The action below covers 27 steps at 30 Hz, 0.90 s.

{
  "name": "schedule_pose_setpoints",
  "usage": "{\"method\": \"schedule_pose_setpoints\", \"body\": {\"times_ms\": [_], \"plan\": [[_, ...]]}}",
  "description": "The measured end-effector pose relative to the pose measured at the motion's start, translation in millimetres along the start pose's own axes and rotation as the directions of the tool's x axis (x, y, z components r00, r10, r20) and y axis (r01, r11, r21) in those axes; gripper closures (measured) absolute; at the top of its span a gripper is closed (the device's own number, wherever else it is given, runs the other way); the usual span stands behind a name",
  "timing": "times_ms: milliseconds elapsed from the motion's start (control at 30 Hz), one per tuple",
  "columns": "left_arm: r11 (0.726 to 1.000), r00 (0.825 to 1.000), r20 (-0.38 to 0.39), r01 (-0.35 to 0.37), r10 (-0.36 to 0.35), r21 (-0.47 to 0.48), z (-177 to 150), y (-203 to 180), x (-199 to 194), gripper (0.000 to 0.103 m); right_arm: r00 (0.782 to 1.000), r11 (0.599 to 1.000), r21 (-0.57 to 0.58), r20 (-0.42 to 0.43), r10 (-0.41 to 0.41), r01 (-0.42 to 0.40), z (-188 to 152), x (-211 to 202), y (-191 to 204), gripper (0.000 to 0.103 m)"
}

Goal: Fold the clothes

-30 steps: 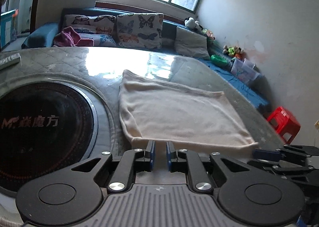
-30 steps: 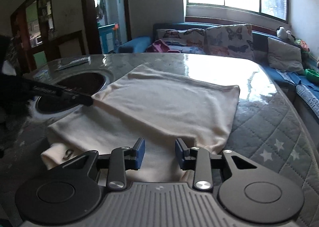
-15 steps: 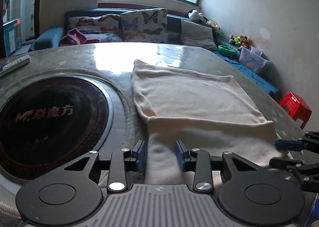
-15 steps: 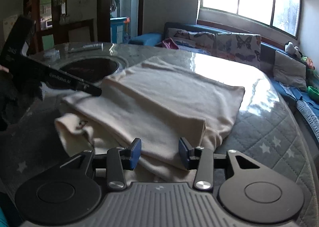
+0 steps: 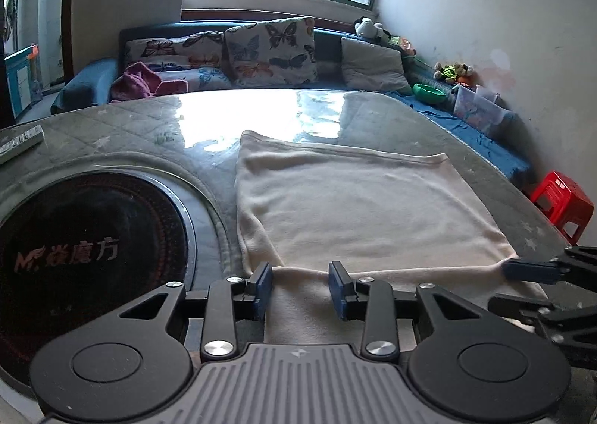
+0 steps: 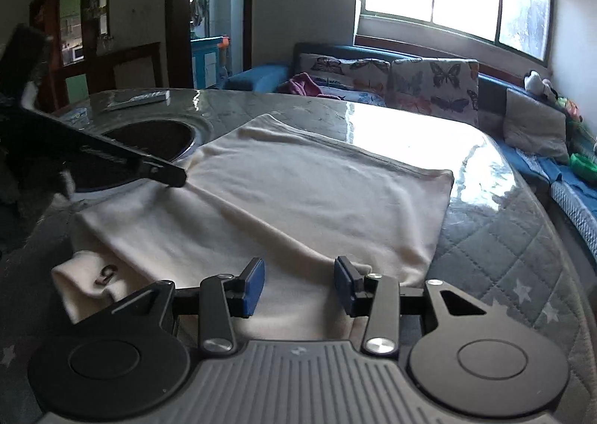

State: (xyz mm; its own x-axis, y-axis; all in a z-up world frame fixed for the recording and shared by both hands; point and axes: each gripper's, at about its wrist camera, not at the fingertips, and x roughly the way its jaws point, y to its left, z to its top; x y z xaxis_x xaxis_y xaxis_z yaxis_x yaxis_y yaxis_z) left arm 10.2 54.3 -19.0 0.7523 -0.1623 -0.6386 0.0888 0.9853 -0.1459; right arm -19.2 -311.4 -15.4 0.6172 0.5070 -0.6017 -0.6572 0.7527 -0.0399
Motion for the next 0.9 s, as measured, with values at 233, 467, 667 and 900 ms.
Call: {"method": "schedule_pose_setpoints", "body": {"times_ms": [233, 467, 667, 900], "plan": [[0.997, 1.0, 0.011, 0.026, -0.027, 0.078, -19, -3, -34, 0.064, 1.0, 0.995, -0.095, -0.024, 0.02, -0.022, -12, -13, 18, 0.052], [0.955, 0.996, 0.024, 0.079, -0.089, 0.286, -55, -15, -87, 0.064, 0.999, 0.994, -0.109, -0.016, 0.031, -0.032, -13, -34, 21, 0.052], [0.871, 0.995, 0.021, 0.079, -0.102, 0.485, -86, -40, -98, 0.064, 0.999, 0.982, -0.187, -0.043, 0.033, -0.041, -25, -56, 29, 0.046], [0.797, 0.993, 0.045, 0.057, -0.106, 0.602, -103, -58, -85, 0.064, 0.997, 0.961, -0.271, -0.07, 0.03, -0.048, -39, -70, 39, 0.038]]}}
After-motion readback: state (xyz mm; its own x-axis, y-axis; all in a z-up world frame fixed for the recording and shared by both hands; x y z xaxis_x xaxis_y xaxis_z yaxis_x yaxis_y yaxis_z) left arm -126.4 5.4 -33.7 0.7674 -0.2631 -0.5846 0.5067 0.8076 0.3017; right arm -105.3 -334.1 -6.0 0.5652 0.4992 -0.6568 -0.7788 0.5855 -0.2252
